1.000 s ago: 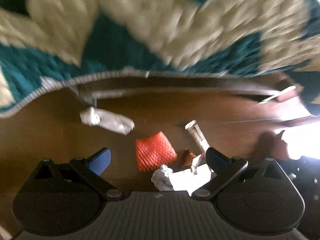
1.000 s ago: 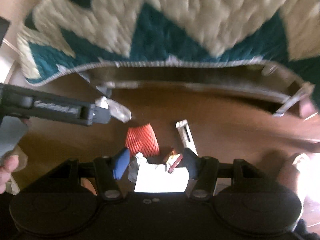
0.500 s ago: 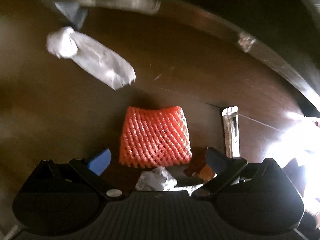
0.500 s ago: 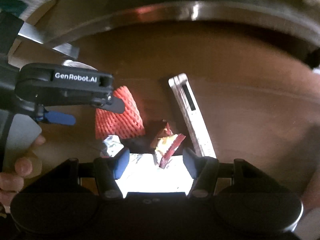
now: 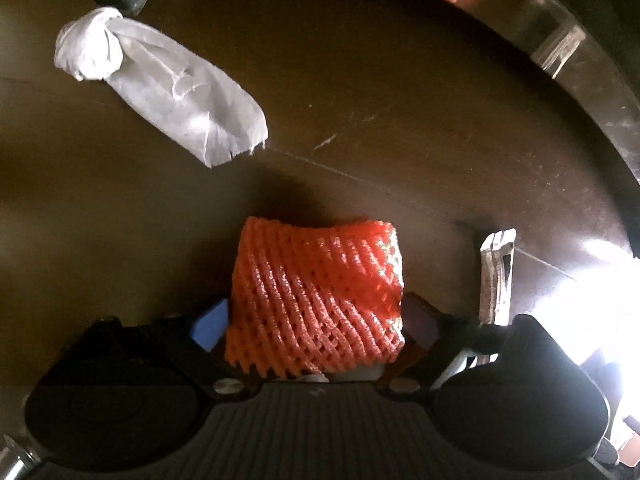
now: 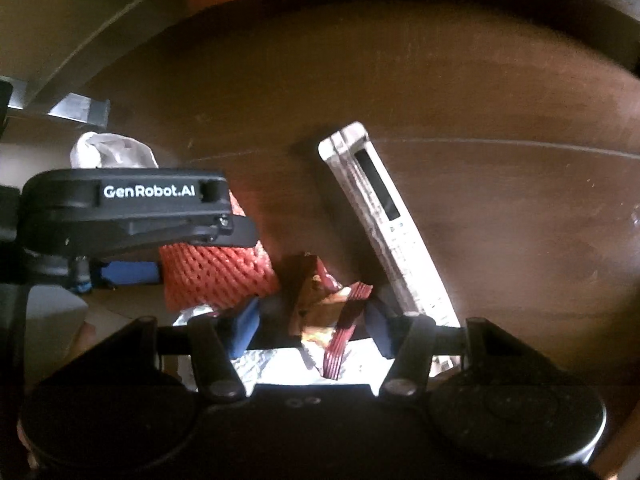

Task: Collect trash
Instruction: 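Grasp the red foam net with the left tool while the right tool grasps the snack wrapper, then carry the red net and snack wrapper to the green bin while releasing both inside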

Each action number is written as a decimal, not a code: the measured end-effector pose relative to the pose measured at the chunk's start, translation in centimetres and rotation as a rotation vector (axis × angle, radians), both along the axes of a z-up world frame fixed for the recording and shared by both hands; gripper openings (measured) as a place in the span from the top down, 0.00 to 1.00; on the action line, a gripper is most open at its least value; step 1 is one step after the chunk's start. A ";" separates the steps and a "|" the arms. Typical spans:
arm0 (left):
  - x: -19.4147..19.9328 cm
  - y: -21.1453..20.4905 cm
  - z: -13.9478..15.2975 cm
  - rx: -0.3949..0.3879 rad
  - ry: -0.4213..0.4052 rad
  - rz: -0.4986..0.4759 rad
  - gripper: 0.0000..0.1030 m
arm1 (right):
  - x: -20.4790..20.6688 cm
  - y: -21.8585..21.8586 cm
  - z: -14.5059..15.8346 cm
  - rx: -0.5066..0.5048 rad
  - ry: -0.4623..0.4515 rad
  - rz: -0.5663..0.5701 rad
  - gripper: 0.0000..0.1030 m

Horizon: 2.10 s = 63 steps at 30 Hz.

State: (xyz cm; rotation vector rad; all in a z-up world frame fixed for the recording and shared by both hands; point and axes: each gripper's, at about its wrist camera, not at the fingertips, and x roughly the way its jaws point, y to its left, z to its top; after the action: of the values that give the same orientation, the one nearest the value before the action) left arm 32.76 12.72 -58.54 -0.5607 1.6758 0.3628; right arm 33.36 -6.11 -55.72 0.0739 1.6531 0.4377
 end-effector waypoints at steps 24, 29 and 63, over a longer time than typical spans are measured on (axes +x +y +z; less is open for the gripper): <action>0.2 -1.5 8.1 0.064 -0.022 -0.088 0.80 | 0.2 -2.0 8.8 -0.034 -0.128 -0.016 0.71; -1.2 -3.3 14.1 0.067 -0.077 -0.157 0.79 | -1.2 -4.0 15.6 -0.032 -0.195 -0.024 0.71; -12.0 -20.2 58.6 0.102 -0.765 -0.566 0.79 | -15.7 -22.7 58.6 0.122 -0.826 -0.184 0.71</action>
State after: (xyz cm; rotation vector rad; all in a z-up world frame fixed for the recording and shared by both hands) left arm 20.78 -7.44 0.11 -0.0953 0.9969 -0.1734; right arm 17.66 -28.81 2.88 0.1158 0.7993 0.3585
